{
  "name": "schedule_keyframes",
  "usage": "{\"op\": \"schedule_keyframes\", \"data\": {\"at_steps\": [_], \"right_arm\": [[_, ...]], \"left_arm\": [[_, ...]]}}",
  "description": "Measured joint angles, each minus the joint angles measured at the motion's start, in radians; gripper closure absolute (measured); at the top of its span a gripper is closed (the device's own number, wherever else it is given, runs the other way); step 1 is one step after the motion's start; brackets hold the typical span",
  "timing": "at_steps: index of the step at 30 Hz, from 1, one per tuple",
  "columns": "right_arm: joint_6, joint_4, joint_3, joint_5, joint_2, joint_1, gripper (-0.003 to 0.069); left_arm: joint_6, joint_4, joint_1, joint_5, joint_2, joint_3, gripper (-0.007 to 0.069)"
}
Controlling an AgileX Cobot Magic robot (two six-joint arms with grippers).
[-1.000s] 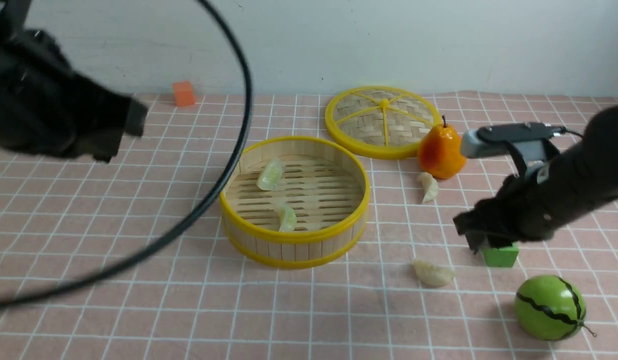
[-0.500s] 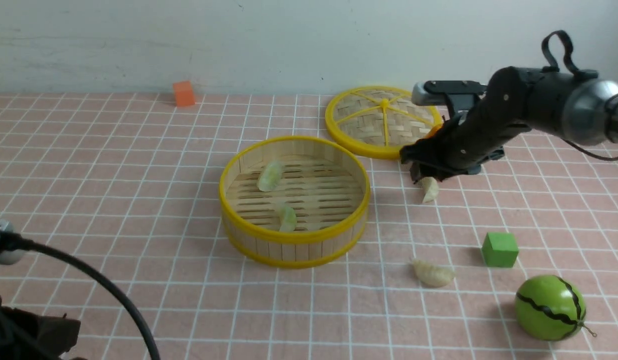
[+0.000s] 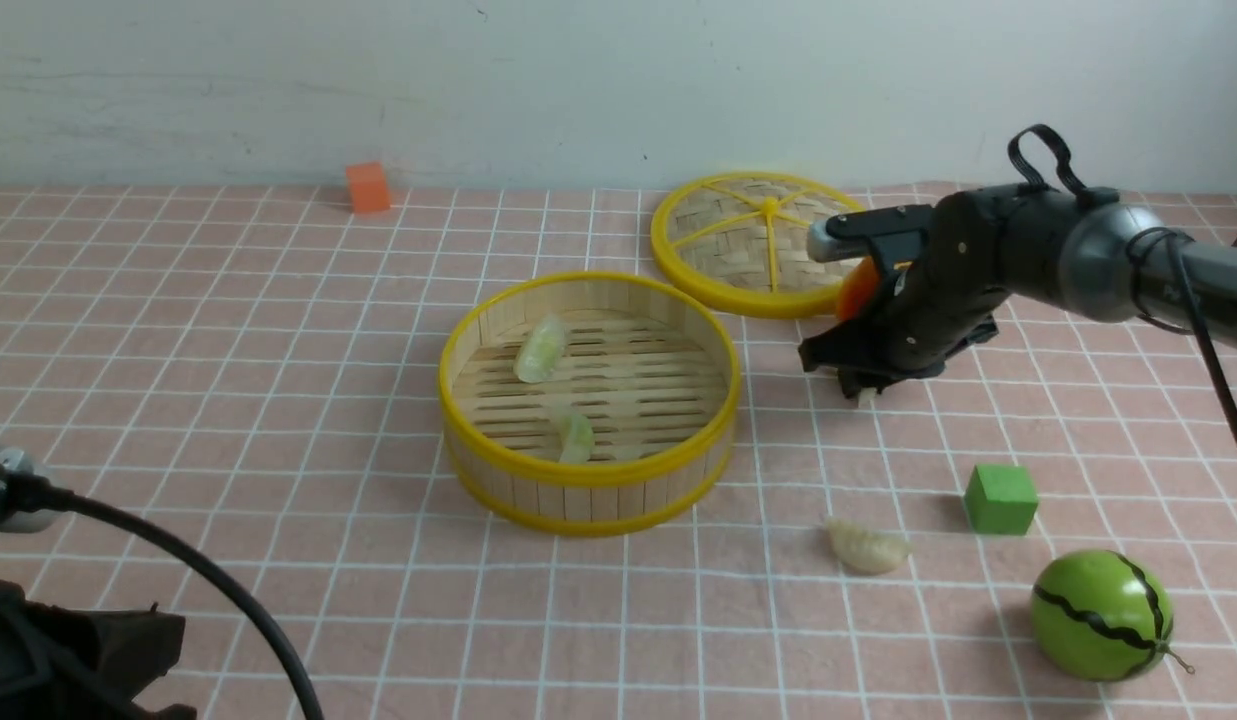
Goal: Put the dumplings into the steamer on the table with the pink tablecloth.
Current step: 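Reach for and grasp a dumpling lying on the table beside the steamer, then place the dumpling in the bamboo steamer basket with the right gripper, then reach for and grasp a dumpling lying on the table beside the steamer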
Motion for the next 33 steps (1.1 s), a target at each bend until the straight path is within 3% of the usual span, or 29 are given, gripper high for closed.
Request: {"op": "schedule_keyframes", "data": {"at_steps": [6, 10, 16, 22, 26, 29, 33], "right_arm": [[-0.009, 0.003, -0.065, 0.114, -0.077, 0.024, 0.0463], [-0.020, 0.076, -0.157, 0.118, -0.151, 0.080, 0.0463], [-0.162, 0.191, -0.197, 0.007, -0.100, 0.202, 0.0463], [-0.184, 0.197, -0.191, -0.099, 0.042, 0.236, 0.0463], [-0.184, 0.193, -0.189, -0.114, 0.074, 0.236, 0.0319], [-0.184, 0.181, -0.189, -0.019, 0.030, 0.236, 0.0174], [-0.184, 0.119, -0.189, 0.158, -0.089, 0.236, 0.0076]], "left_arm": [[0.000, 0.000, 0.000, -0.001, 0.000, 0.000, 0.0638], [0.000, -0.001, 0.000, -0.001, 0.000, 0.000, 0.0638], [0.000, -0.001, 0.000, -0.008, 0.000, 0.000, 0.0638], [0.000, -0.001, 0.000, -0.008, 0.000, 0.000, 0.0638], [0.000, -0.001, 0.000, -0.007, 0.000, 0.000, 0.0638], [0.000, -0.001, 0.000, 0.013, 0.000, 0.000, 0.0638], [0.000, -0.004, 0.000, 0.031, 0.000, 0.001, 0.0638]]}}
